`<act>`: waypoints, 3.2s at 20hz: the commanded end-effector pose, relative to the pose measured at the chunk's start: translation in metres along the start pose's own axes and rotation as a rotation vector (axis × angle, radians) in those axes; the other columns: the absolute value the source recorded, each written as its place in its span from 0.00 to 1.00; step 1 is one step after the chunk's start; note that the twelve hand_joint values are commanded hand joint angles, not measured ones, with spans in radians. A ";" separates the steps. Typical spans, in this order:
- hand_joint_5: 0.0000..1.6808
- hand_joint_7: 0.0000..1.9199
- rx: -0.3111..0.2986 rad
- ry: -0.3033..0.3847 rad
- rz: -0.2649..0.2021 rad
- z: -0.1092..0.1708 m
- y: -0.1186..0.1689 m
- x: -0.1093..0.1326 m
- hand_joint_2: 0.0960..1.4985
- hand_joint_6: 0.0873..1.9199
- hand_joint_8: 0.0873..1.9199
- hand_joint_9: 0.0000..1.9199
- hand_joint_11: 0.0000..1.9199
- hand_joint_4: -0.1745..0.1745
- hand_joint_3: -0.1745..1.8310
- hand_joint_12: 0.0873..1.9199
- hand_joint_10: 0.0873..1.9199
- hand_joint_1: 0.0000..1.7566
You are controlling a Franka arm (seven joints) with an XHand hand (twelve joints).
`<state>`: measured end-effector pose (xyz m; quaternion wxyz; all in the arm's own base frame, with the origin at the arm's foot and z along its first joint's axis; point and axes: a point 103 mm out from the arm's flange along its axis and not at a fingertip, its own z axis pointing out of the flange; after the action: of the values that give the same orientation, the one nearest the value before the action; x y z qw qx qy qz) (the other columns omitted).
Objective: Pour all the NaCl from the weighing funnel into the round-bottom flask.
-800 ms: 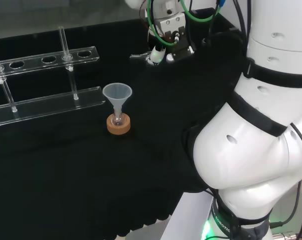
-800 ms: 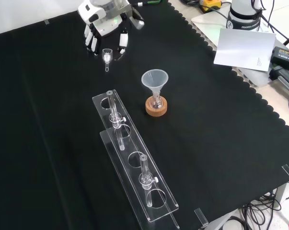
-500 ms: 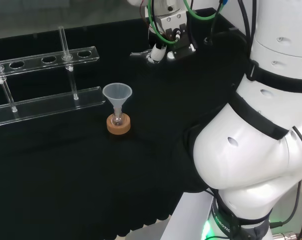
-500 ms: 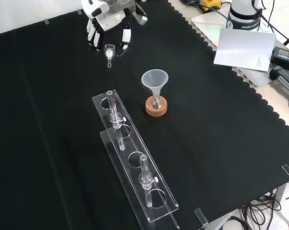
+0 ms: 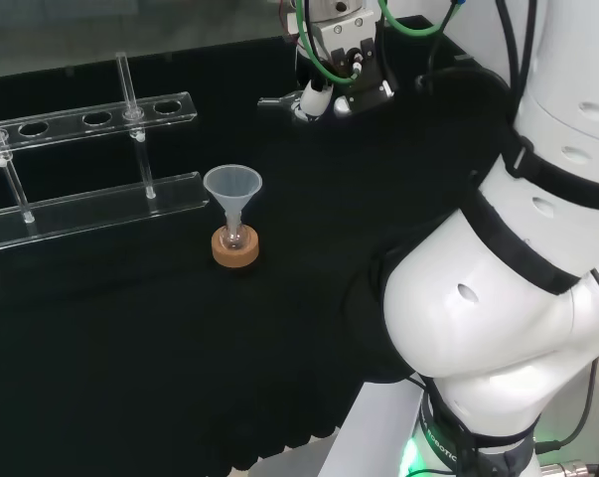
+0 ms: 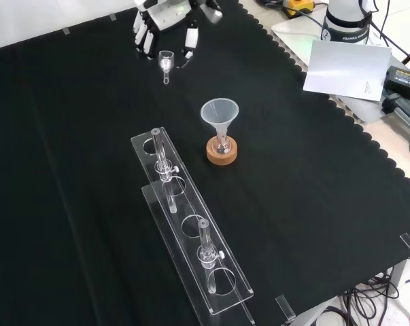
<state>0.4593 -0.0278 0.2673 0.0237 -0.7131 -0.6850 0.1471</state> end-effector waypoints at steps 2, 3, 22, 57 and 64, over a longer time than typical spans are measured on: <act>0.74 0.38 0.036 -0.051 0.002 0.006 -0.053 0.022 0.43 0.33 0.29 0.52 0.43 1.00 0.38 0.52 0.12 0.63; 0.74 0.38 0.038 -0.062 0.001 0.007 -0.059 0.025 0.43 0.33 0.29 0.52 0.43 1.00 0.38 0.52 0.12 0.63; 0.74 0.38 0.052 -0.205 -0.023 0.019 -0.088 0.061 0.43 0.33 0.29 0.51 0.42 1.00 0.38 0.53 0.12 0.63; 0.74 0.36 0.090 -0.404 -0.008 0.013 -0.074 0.072 0.44 0.33 0.29 0.51 0.43 1.00 0.38 0.53 0.12 0.63; 0.74 0.36 0.091 -0.423 -0.004 0.013 -0.074 0.074 0.44 0.33 0.29 0.51 0.43 1.00 0.38 0.53 0.12 0.63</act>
<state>0.3856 0.0465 0.2589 -0.0859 -0.6639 -0.6690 0.3230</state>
